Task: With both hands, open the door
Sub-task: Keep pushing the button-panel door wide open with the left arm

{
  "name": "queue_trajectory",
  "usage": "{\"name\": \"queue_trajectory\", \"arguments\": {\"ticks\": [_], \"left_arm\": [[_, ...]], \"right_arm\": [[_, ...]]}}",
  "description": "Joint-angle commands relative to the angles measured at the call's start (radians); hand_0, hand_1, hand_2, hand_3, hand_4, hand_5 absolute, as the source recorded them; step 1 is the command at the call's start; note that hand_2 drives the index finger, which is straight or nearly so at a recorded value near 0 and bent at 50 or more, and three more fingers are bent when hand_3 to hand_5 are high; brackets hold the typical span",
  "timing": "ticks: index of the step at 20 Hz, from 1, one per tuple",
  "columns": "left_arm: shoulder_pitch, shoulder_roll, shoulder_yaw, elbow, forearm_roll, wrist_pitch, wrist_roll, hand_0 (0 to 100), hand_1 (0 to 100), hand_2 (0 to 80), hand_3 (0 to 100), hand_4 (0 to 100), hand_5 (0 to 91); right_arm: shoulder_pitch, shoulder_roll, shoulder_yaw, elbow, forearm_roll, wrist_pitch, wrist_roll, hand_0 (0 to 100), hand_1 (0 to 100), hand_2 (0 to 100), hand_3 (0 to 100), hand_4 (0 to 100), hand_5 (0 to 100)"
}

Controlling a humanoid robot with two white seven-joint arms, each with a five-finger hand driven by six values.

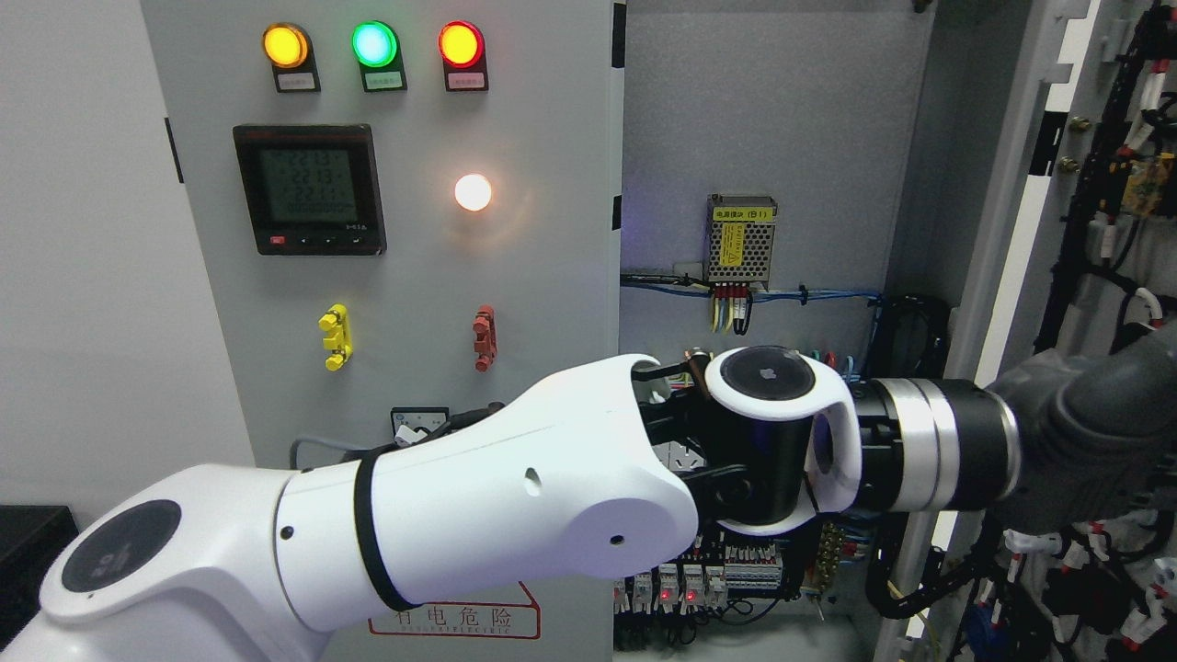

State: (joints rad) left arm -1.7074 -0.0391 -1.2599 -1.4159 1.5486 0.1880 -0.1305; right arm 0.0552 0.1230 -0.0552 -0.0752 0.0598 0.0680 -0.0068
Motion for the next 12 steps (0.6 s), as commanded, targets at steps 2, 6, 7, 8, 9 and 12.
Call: {"name": "queue_trajectory", "arguments": {"ticks": [2, 6, 7, 8, 9, 12], "left_arm": [[0.012, -0.150, 0.037, 0.067, -0.009, -0.015, 0.023, 0, 0, 0.0, 0, 0, 0.0], [0.014, -0.151, 0.034, 0.086, -0.009, -0.016, 0.080, 0, 0, 0.0, 0, 0, 0.0], [0.018, -0.151, 0.034, 0.087, -0.009, -0.016, 0.097, 0, 0, 0.0, 0, 0, 0.0], [0.020, -0.151, 0.034, 0.089, -0.009, -0.018, 0.103, 0, 0, 0.0, 0, 0, 0.0], [0.020, -0.151, 0.034, 0.089, -0.009, -0.018, 0.104, 0, 0, 0.0, 0, 0, 0.0], [0.040, -0.151, 0.034, 0.089, -0.009, -0.018, 0.104, 0, 0, 0.0, 0, 0, 0.0]], "right_arm": [[0.000, 0.000, 0.000, 0.000, 0.000, 0.000, -0.001, 0, 0, 0, 0, 0, 0], [0.000, 0.001, 0.000, 0.000, 0.000, 0.000, -0.001, 0, 0, 0, 0, 0, 0], [0.000, 0.001, 0.000, 0.000, 0.000, 0.000, -0.001, 0, 0, 0, 0, 0, 0], [0.000, 0.000, 0.000, 0.000, 0.000, 0.000, -0.001, 0, 0, 0, 0, 0, 0], [0.000, 0.000, 0.000, 0.000, 0.000, 0.000, -0.001, 0, 0, 0, 0, 0, 0], [0.000, 0.000, 0.000, 0.000, 0.000, 0.000, -0.001, 0, 0, 0, 0, 0, 0]]}}
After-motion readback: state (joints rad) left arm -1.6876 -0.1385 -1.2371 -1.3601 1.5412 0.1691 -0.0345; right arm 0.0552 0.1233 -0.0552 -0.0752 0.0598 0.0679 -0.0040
